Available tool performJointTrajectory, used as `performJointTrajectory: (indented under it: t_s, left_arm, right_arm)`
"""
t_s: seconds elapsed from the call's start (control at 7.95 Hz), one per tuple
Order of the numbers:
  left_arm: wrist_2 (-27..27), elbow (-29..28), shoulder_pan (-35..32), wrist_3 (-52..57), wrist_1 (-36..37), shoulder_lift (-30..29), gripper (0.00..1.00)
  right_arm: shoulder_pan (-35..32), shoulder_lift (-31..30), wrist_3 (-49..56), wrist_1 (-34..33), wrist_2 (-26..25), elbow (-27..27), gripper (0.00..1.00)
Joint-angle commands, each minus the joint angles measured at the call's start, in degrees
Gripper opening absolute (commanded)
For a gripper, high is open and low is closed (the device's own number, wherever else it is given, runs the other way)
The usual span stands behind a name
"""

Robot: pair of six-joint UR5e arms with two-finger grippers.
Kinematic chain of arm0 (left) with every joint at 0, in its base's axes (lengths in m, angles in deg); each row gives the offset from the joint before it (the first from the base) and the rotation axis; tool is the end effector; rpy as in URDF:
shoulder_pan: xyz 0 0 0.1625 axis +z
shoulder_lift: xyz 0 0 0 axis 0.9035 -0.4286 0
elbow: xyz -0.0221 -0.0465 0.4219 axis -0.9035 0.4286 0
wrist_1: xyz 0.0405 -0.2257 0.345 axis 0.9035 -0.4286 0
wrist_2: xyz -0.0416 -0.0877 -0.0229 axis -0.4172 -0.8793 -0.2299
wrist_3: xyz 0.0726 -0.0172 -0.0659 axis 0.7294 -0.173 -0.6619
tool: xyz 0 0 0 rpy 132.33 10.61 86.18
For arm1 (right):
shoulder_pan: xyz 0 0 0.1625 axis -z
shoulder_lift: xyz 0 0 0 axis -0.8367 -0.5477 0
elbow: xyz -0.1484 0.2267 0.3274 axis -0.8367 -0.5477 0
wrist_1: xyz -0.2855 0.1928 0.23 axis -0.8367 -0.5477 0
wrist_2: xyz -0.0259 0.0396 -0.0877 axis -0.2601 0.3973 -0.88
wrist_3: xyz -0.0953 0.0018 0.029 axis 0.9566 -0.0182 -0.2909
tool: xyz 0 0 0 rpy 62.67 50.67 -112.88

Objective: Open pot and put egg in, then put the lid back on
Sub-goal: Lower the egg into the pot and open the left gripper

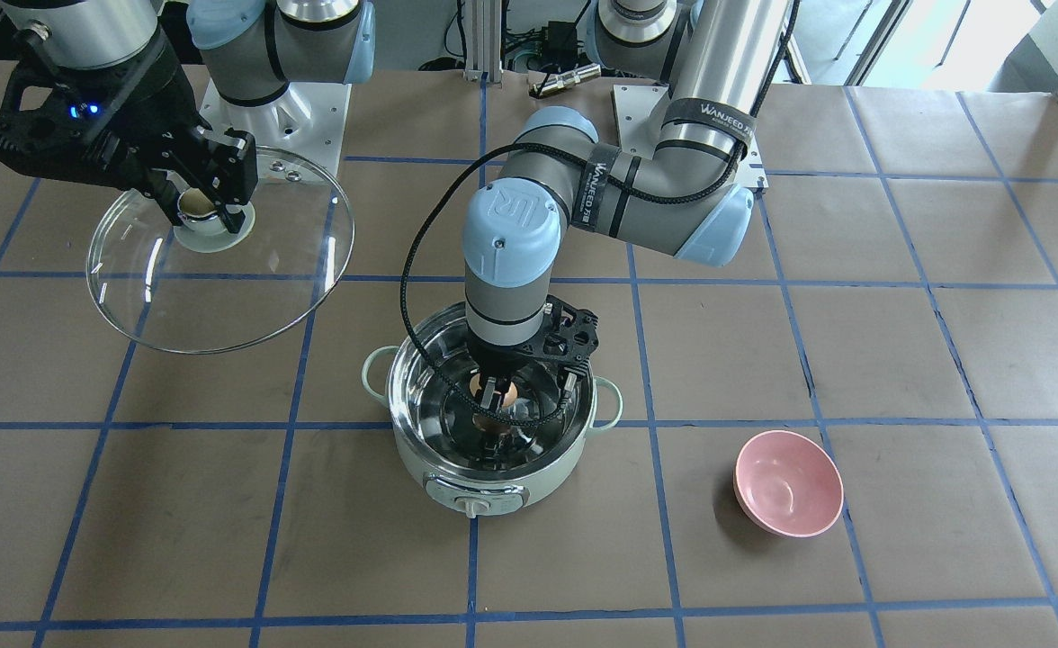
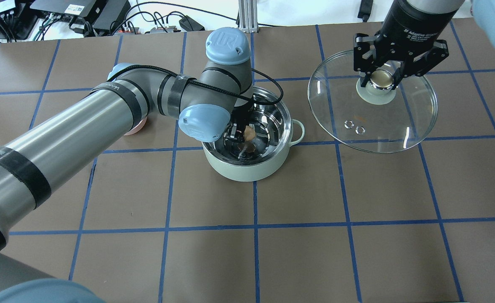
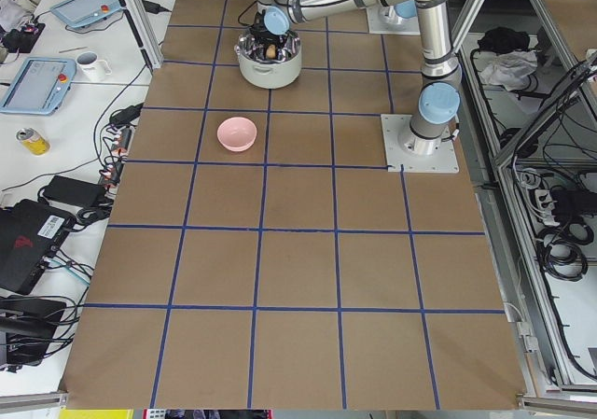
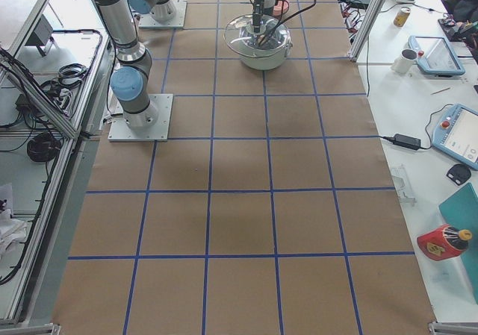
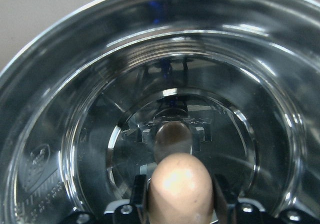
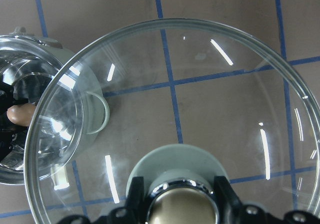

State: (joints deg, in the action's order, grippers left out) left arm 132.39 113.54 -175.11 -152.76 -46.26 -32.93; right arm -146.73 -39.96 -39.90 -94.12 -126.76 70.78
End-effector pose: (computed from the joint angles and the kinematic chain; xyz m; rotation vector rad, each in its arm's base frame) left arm -0.3472 -0.5459 0.2615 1.8908 -2.4931 -0.0024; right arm 0.1345 -0.4907 0.5255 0.2474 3.1114 -0.0427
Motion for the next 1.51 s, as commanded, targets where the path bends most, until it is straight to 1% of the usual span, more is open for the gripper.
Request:
performJointTrajectory:
  t_s: [0.0,0.13,0.25,0.38,0.5,0.63,0.75,0.88,1.13,1.26,1.38]
  left_arm:
    - [-0.06,0.02,0.01,0.00,0.12,-1.44,0.00]
    - [-0.06,0.02,0.01,0.00,0.03,-1.53,0.00]
    - [-0.06,0.02,0.01,0.09,0.03,-1.53,0.11]
    - [-0.06,0.02,0.01,0.18,-0.06,-1.53,0.26]
    - [0.02,0.02,0.01,0.53,-0.14,-1.53,0.34]
    - [0.63,0.02,0.01,1.14,-0.14,-1.44,0.53]
    - [0.64,-0.07,0.01,1.41,-0.06,-1.18,0.67]
    - [0.64,-0.15,0.01,1.41,-0.06,-0.40,0.69]
    - [0.73,-0.94,0.01,1.93,-0.76,2.41,0.69]
    - [0.81,-1.03,0.18,5.59,-2.33,4.77,0.68]
    - [2.56,-1.29,0.62,9.28,-3.91,7.23,0.66]
  right_arm:
    - [0.02,0.00,0.00,0.00,-0.05,0.07,0.16]
    - [-0.06,0.00,0.00,0.00,0.03,0.07,0.16]
    - [-0.06,-0.09,0.00,-0.08,0.12,0.07,0.16]
    - [0.02,-0.09,0.00,0.00,-0.05,0.07,0.16]
    - [-0.06,-0.09,0.00,0.00,0.03,0.07,0.16]
    - [0.02,0.00,0.00,0.00,0.12,0.07,0.16]
    - [0.02,-0.09,0.00,0.00,-0.05,0.07,0.16]
    - [-0.06,-0.09,0.00,0.00,0.03,0.07,0.16]
    - [-0.06,-0.09,0.00,0.00,0.12,0.07,0.16]
    - [-0.06,0.00,0.00,-0.08,0.04,0.07,0.16]
    - [-0.06,0.17,-0.26,-0.09,0.30,0.07,0.14]
